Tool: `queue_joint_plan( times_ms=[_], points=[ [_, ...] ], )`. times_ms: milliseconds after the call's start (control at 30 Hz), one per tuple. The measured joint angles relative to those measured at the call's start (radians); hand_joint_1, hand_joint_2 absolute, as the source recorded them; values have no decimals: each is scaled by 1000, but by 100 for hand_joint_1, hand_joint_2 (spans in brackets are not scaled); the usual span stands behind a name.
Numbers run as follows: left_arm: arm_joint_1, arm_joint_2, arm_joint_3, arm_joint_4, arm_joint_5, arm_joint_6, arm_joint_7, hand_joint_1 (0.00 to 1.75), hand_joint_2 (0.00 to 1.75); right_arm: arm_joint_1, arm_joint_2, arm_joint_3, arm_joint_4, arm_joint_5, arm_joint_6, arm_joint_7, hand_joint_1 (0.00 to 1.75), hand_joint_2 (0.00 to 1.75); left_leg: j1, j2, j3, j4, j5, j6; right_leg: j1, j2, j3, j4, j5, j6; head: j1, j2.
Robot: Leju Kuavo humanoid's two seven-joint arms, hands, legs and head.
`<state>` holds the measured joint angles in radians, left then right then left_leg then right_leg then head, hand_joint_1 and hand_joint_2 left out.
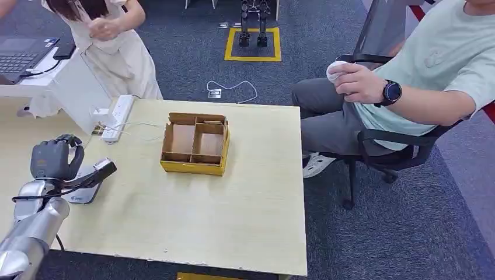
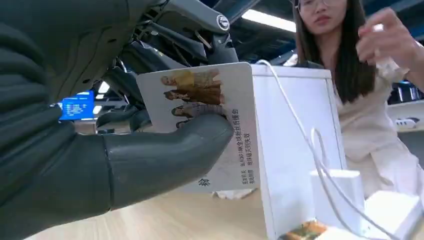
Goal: Pass the card to the sensor for recognition and then transmit it.
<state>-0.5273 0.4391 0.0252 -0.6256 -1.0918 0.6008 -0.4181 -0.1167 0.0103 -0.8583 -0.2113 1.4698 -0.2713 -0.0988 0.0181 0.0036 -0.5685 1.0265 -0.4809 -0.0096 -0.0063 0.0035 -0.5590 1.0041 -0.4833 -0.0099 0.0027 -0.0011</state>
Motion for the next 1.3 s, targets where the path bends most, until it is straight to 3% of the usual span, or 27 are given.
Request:
queue_joint_plan(
  times_ms=[467, 833, 1100, 1133, 1300],
  points=[
    [-210, -47, 0, 35, -48, 8, 37, 175, 175, -25, 10, 24, 0, 26, 20, 10, 0, 175, 0, 0, -1, 0, 1, 0, 0, 0, -1, 0, 2, -1, 0, 0],
    [-239, -68, 0, 45, -61, 10, 44, 175, 175, -28, 11, 29, 0, 28, 23, 13, 0, 175, 0, 0, -2, 0, 1, 0, 0, 0, -2, 0, 2, -1, 0, 0],
    [-311, -84, 0, 58, -90, -10, 71, 175, 175, -31, 14, 31, 0, 29, 23, 14, 0, 175, 0, 1, -2, 0, 1, 0, 0, 1, -2, 0, 2, -1, 0, 0],
    [-318, -85, 0, 59, -85, -18, 69, 0, 175, -31, 14, 31, 0, 29, 24, 14, 0, 175, 0, 1, -2, 0, 1, 0, 0, 1, -2, 0, 2, -1, 0, 0],
    [-333, -98, 0, 60, -82, -34, 75, 0, 175, -32, 16, 31, 0, 26, 25, 14, 0, 175, 0, 1, -2, 0, 1, 0, 0, 1, -3, 0, 2, -1, 0, 0]
  ],
)
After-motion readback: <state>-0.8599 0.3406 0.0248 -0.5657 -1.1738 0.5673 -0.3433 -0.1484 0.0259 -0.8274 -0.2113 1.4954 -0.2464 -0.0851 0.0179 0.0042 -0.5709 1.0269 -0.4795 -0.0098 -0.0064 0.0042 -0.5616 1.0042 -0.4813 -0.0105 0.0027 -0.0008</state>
